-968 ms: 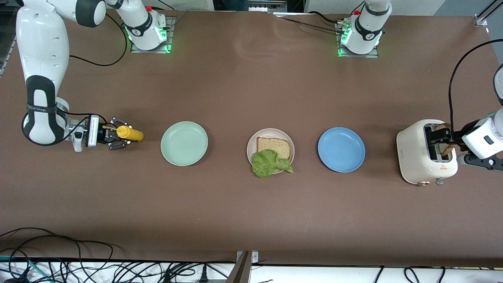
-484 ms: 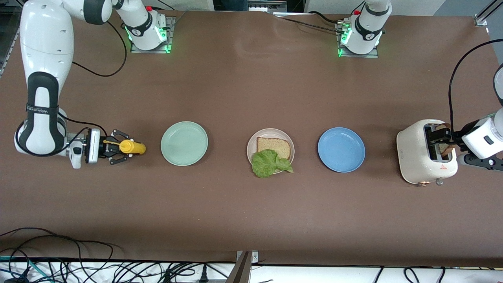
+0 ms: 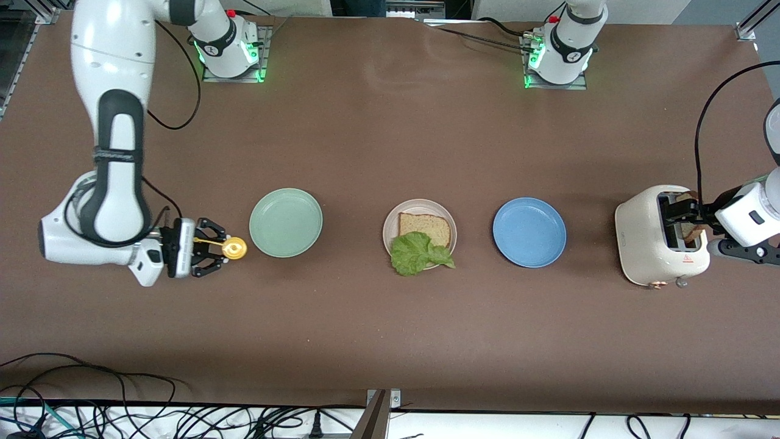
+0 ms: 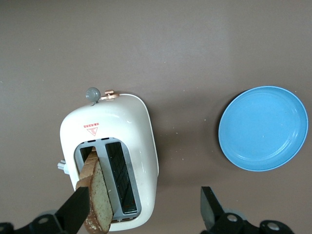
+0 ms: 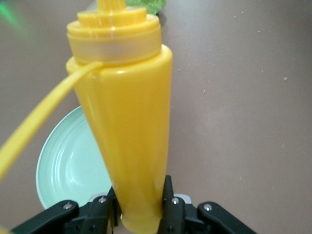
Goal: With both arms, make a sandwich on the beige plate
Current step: 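Carry the mustard bottle with the right gripper over the lettuce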
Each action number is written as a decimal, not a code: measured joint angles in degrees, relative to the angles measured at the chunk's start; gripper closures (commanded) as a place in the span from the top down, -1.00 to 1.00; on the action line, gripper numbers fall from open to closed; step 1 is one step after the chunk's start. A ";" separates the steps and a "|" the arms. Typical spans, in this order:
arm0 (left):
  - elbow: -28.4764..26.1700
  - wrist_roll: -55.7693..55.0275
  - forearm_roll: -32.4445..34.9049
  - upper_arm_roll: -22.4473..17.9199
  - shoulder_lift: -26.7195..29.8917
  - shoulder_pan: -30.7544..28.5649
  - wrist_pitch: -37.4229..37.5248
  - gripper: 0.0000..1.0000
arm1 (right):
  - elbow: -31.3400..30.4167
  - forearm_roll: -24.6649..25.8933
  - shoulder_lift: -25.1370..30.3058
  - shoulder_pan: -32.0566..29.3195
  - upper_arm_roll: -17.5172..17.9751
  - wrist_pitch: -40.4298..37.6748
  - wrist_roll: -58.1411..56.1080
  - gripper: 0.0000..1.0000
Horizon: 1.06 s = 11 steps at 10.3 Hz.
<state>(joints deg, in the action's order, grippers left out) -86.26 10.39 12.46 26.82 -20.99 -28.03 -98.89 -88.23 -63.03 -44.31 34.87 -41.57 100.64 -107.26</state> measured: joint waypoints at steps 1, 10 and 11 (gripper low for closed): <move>-0.01 -0.08 0.00 0.03 -0.10 0.30 0.00 1.00 | 0.88 2.05 0.10 5.54 -2.49 2.49 4.57 -1.00; 0.00 -0.54 0.00 -0.04 -0.98 1.21 -0.08 1.00 | 2.27 37.72 -2.53 31.54 -3.31 24.38 48.44 -1.00; 0.01 -0.56 0.00 -0.05 -1.00 1.21 -0.08 1.00 | 3.10 43.12 -3.68 33.25 -3.20 24.68 53.34 -1.00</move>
<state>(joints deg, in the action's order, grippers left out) -86.25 9.83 12.46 26.77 -22.00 -26.82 -98.97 -85.14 -19.91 -47.98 68.12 -44.76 125.32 -53.93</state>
